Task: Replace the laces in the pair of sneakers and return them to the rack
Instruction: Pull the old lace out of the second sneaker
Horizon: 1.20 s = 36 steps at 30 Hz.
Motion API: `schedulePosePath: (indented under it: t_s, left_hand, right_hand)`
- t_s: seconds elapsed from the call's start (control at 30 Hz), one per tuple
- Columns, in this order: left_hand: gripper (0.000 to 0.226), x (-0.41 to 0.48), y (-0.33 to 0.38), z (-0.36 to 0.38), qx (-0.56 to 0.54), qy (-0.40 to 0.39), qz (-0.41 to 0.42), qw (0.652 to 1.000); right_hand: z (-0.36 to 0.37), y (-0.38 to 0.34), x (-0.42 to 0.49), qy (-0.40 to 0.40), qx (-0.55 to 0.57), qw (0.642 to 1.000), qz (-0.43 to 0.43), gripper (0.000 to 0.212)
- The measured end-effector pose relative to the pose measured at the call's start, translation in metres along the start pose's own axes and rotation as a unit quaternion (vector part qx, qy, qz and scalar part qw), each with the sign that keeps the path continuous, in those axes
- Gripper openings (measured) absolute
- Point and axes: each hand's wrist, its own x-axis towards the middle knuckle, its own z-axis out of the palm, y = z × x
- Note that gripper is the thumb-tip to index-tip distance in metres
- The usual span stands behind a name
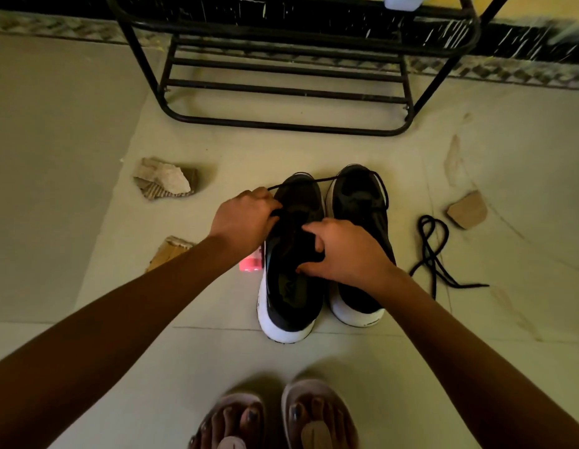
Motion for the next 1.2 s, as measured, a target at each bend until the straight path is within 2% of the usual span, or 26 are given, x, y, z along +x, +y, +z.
schedulePosePath:
  t_s: [0.13, 0.2, 0.27, 0.33, 0.37, 0.4, 0.47, 0.5, 0.53, 0.6, 0.67, 0.7, 0.77, 0.83, 0.9, 0.97, 1.03, 1.1, 1.2]
  left_hand:
    - [0.026, 0.003, -0.001, 0.001, 0.048, 0.003, 0.013, 0.999]
    - [0.025, 0.002, 0.0, 0.002, 0.036, 0.005, 0.026, 0.999]
    - [0.02, -0.001, 0.001, 0.006, -0.067, 0.038, 0.005, 0.997]
    - [0.013, 0.0, 0.0, 0.009, -0.202, 0.089, -0.058, 0.974]
    - [0.009, 0.002, -0.001, 0.008, -0.274, 0.105, -0.109, 0.95]
    - [0.008, 0.004, -0.002, 0.003, -0.363, 0.12, -0.156, 0.911]
    - [0.017, 0.01, -0.003, -0.013, -0.543, 0.163, -0.22, 0.794]
    - [0.021, 0.011, -0.004, -0.022, -0.591, 0.18, -0.236, 0.75]
    - [0.021, 0.012, -0.003, -0.033, -0.609, 0.183, -0.241, 0.733]
    - [0.019, 0.011, 0.005, -0.052, -0.599, 0.162, -0.234, 0.748]
    - [0.019, 0.006, 0.012, -0.066, -0.566, 0.125, -0.201, 0.79]
    - [0.019, 0.003, 0.016, -0.072, -0.542, 0.11, -0.174, 0.815]
    - [0.024, -0.003, 0.023, -0.085, -0.502, 0.084, -0.11, 0.854]
    - [0.034, -0.009, 0.032, -0.1, -0.487, 0.046, -0.046, 0.871]
    - [0.036, -0.013, 0.039, -0.114, -0.454, 0.007, 0.011, 0.891]
    - [0.024, -0.014, 0.039, -0.123, -0.351, -0.008, 0.068, 0.934]
    - [0.018, -0.015, 0.034, -0.129, -0.273, -0.007, 0.1, 0.957]
    - [0.03, -0.018, 0.029, -0.135, -0.267, 0.01, 0.072, 0.961]
    - [0.037, -0.019, 0.016, -0.135, -0.228, 0.015, -0.004, 0.974]
  right_hand:
    - [0.006, -0.003, -0.001, 0.006, 0.024, 1.0, -0.003, 0.047]
    - [0.009, -0.003, -0.001, 0.011, 0.019, 1.0, -0.002, 0.042]
    - [0.01, -0.003, 0.0, 0.014, 0.009, 1.0, 0.002, 0.036]
    - [0.011, -0.003, 0.002, 0.013, 0.003, 1.0, 0.006, 0.033]
    - [0.012, -0.003, 0.002, 0.012, 0.001, 1.0, 0.005, 0.032]
    - [0.012, -0.003, 0.002, 0.011, 0.0, 1.0, 0.005, 0.031]
    - [0.013, -0.004, 0.003, 0.013, 0.002, 1.0, 0.005, 0.028]
    - [0.012, -0.004, 0.003, 0.012, 0.006, 1.0, 0.006, 0.027]
    - [0.012, -0.003, 0.002, 0.006, 0.013, 1.0, 0.006, 0.028]
    - [0.008, -0.003, 0.002, -0.012, 0.04, 0.999, 0.007, 0.032]
    - [0.003, -0.001, 0.001, -0.013, 0.109, 0.994, 0.02, 0.036]
    - [0.0, 0.0, 0.001, 0.01, 0.15, 0.988, 0.034, 0.039]
    - [-0.005, 0.004, 0.003, 0.117, 0.205, 0.97, 0.058, 0.045]
    - [-0.011, 0.006, 0.006, 0.211, 0.223, 0.951, 0.042, 0.055]
    - [-0.017, 0.003, 0.011, 0.227, 0.243, 0.943, -0.009, 0.065]
    - [-0.023, -0.003, 0.015, 0.212, 0.274, 0.936, -0.06, 0.055]
    - [-0.027, -0.008, 0.018, 0.203, 0.326, 0.919, -0.086, 0.028]
    - [-0.031, -0.008, 0.016, 0.212, 0.362, 0.905, -0.076, 0.012]
    - [-0.041, -0.004, 0.01, 0.243, 0.406, 0.879, -0.055, 0.008]
